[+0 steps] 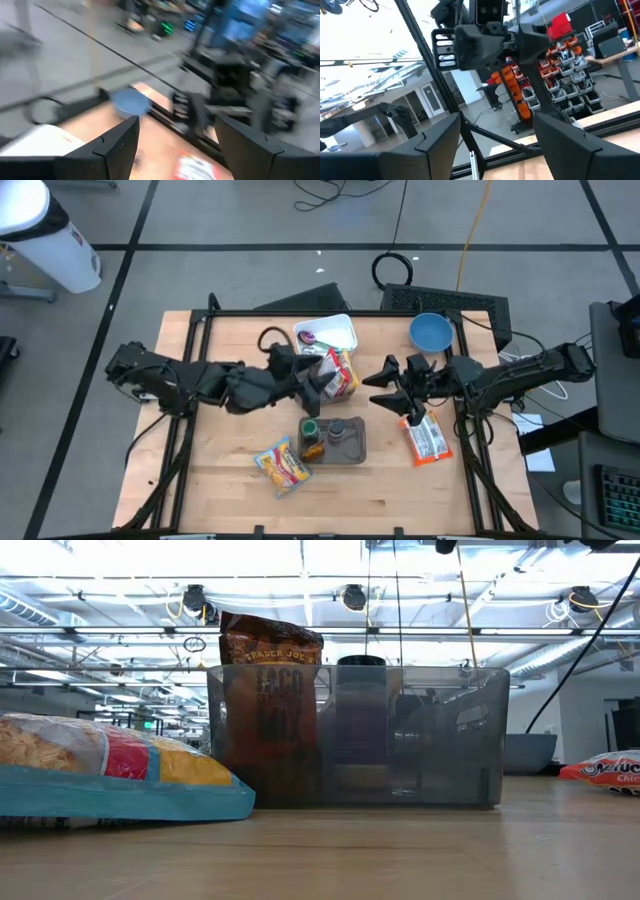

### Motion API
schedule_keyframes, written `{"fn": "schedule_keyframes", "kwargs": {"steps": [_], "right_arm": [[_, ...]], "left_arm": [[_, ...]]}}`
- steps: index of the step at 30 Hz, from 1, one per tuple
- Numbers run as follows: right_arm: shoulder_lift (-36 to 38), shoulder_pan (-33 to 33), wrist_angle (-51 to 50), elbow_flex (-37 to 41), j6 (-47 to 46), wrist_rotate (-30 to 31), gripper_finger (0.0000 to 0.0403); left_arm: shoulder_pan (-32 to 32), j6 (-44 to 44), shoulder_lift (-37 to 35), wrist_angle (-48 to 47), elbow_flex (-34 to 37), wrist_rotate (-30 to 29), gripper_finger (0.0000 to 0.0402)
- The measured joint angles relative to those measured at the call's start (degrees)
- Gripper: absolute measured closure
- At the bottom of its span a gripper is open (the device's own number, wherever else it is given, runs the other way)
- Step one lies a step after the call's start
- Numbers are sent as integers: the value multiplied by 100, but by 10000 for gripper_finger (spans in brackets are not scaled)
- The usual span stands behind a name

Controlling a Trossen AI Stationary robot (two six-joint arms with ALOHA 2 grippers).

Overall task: Pick & Place Food Item
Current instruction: Put the blue noodle pack into the top black bin

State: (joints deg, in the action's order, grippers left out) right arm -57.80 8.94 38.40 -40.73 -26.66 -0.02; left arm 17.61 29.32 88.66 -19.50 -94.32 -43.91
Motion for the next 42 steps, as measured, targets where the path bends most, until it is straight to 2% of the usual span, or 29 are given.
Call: {"fn": "schedule_keyframes", "kwargs": {"steps": [4, 6, 11, 15, 19, 25, 27, 30, 33, 36, 39, 42], "right_arm": [[2, -25, -30, 0, 207, -236, 154], [38, -96, -129, 0, 250, -620, 154], [345, -518, -748, 0, -13, -2085, 154], [616, -861, -1761, 0, 139, -2714, 154], [725, -1029, -2353, 0, 377, -2728, 154], [705, -1048, -2365, 0, 330, -2729, 154], [697, -1048, -2379, 0, 308, -2723, 154], [690, -1048, -2316, 0, 272, -2651, 154], [665, -1048, -2275, 0, 203, -2249, 154], [584, -1048, -2009, 0, -128, -1824, 154], [484, -1048, -1738, 0, -317, -1802, 154], [387, -1048, -1694, 0, -420, -1799, 154]], "left_arm": [[-83, 242, 0, -79, 0, 1167, 135], [-48, 642, 0, -347, -5, 1553, 135], [132, 2545, 4, -1973, -7, 2383, 135], [383, 3848, 4, -2807, -7, 2975, 135], [805, 4693, 4, -3297, -7, 3284, 135], [1400, 5874, 4, -4950, 6, 3370, 135], [1479, 6024, -8, -5238, 135, 3374, 135], [1494, 6035, -338, -5170, 648, 3406, 135], [1427, 5814, -971, -4574, 1474, 3603, 135], [1274, 5774, -1571, -3619, 2563, 3870, 135], [1120, 5755, -2260, -2557, 3657, 3897, 135], [1040, 5782, -2891, -1579, 4689, 4221, 135]]}}
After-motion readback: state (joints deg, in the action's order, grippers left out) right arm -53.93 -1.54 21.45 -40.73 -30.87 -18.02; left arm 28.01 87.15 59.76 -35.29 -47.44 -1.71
